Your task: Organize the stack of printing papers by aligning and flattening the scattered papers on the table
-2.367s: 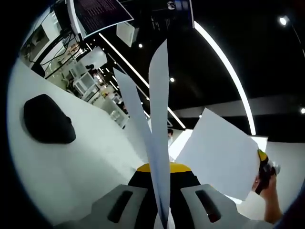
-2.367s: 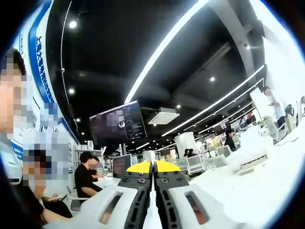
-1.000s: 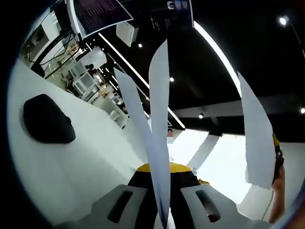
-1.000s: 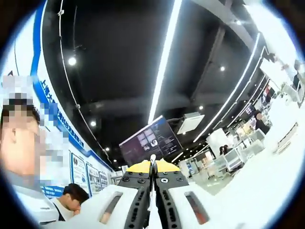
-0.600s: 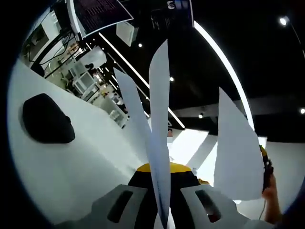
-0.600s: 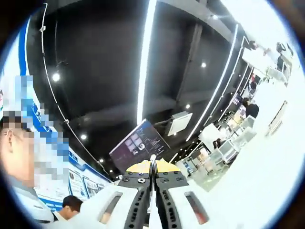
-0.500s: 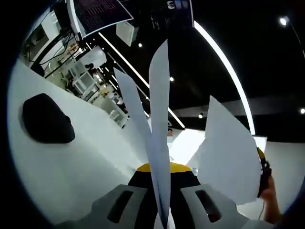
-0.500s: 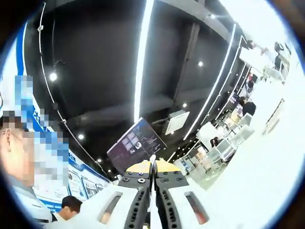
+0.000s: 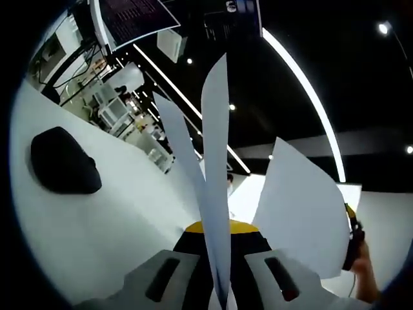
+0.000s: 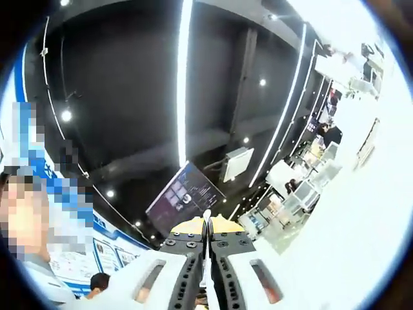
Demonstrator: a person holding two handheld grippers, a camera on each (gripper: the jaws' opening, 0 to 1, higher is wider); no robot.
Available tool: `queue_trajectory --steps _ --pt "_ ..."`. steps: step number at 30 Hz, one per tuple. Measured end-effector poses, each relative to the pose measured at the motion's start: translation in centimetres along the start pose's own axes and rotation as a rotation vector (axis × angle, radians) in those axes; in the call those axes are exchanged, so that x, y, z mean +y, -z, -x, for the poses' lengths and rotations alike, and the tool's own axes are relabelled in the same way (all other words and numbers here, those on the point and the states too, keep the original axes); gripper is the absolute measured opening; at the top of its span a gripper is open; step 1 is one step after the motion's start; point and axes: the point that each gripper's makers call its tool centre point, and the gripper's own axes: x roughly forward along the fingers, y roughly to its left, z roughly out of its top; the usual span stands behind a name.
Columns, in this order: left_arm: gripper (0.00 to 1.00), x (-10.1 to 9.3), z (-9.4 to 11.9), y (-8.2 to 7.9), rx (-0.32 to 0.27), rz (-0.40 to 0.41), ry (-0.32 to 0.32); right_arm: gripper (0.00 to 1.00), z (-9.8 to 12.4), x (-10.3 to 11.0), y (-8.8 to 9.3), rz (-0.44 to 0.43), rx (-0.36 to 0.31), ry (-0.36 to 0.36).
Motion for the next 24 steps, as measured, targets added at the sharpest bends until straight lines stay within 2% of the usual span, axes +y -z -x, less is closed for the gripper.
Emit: queue_trajectory --steps 9,11,15,23,24 --pt "0.07 0.0 0.0 0.1 0.004 0.0 0.0 0.0 -0.2 -0.2 1.0 0.012 0.01 0.027" --pt "0.07 0.1 -0.1 0.1 0.006 0.0 -0.002 0.0 -0.2 -0.2 1.0 0.01 0.005 0.027" --pt "0.07 0.0 -0.1 0.1 0.008 0.003 0.0 0.0 -0.5 -1.5 -0.1 0.0 -0.011 0.029" --pt "0.07 0.0 0.1 -0.1 -0.008 0.007 0.004 0.0 -0.4 -1.6 0.1 -0.004 -0.023 0.038" --pt "0.07 0.0 0.0 -0.1 -0.007 0.006 0.003 0.0 -0.5 -2.4 0.0 -0.01 -0.024 0.043"
